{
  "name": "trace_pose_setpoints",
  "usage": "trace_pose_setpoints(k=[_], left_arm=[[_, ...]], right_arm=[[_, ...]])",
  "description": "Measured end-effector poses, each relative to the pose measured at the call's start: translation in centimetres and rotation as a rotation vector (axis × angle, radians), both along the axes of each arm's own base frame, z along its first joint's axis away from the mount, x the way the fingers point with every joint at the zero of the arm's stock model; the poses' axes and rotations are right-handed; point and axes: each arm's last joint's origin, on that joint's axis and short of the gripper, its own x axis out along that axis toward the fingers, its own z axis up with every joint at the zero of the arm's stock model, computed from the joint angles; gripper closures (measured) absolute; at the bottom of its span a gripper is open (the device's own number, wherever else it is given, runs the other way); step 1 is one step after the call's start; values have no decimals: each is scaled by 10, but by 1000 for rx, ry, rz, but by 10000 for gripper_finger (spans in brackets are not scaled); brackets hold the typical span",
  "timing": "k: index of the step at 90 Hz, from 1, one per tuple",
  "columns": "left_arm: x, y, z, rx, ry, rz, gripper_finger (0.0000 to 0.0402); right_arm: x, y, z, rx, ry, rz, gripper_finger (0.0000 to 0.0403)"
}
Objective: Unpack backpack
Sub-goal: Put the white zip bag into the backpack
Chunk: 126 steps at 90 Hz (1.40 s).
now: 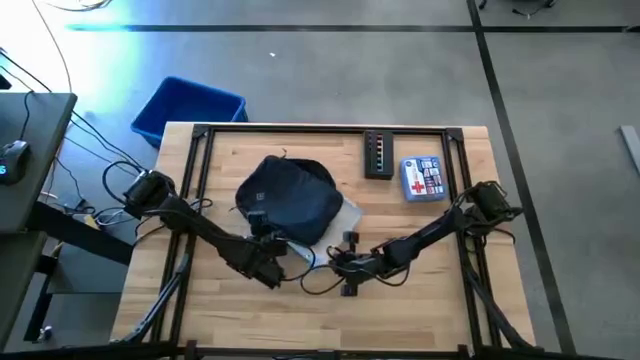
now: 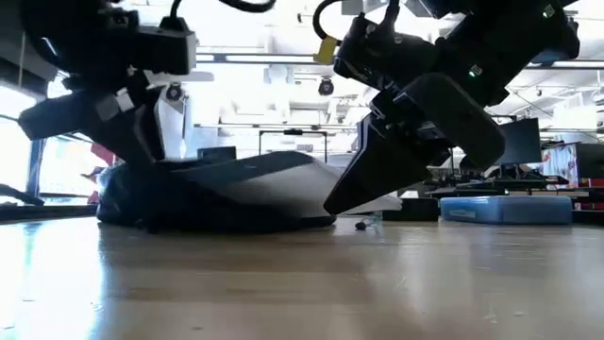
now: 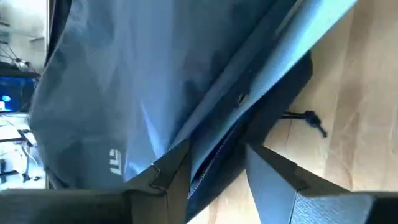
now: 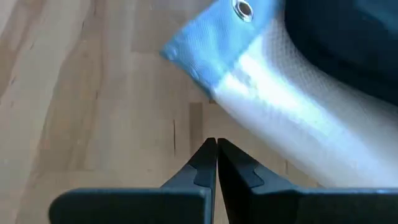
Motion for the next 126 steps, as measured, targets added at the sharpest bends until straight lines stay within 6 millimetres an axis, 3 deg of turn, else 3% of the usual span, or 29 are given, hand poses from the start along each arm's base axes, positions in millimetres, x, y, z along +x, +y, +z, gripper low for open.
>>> trace_pose_setpoints(k=[15, 26, 47, 60, 86, 104, 126], left_arm=[[8, -6, -2, -109, 22, -88, 262], [9, -8, -1, -89, 1, -123, 256], [8, 22, -11, -84, 57, 28, 254], [10, 29, -12, -134, 69, 76, 256], [15, 14, -16, -433, 94, 35, 331], [15, 7, -15, -356, 34, 1, 374], [28, 7, -20, -364, -19, -59, 383]], right_arm=[[0, 0, 0, 0, 2, 0, 403], [0, 0, 0, 0, 3, 1, 403], [0, 0, 0, 4, 6, -4, 403], [-1, 0, -1, 3, 8, -4, 403], [-1, 0, 0, 4, 5, -4, 403], [3, 1, 3, 7, -44, 14, 403], [7, 4, 8, -7, -62, 30, 403]])
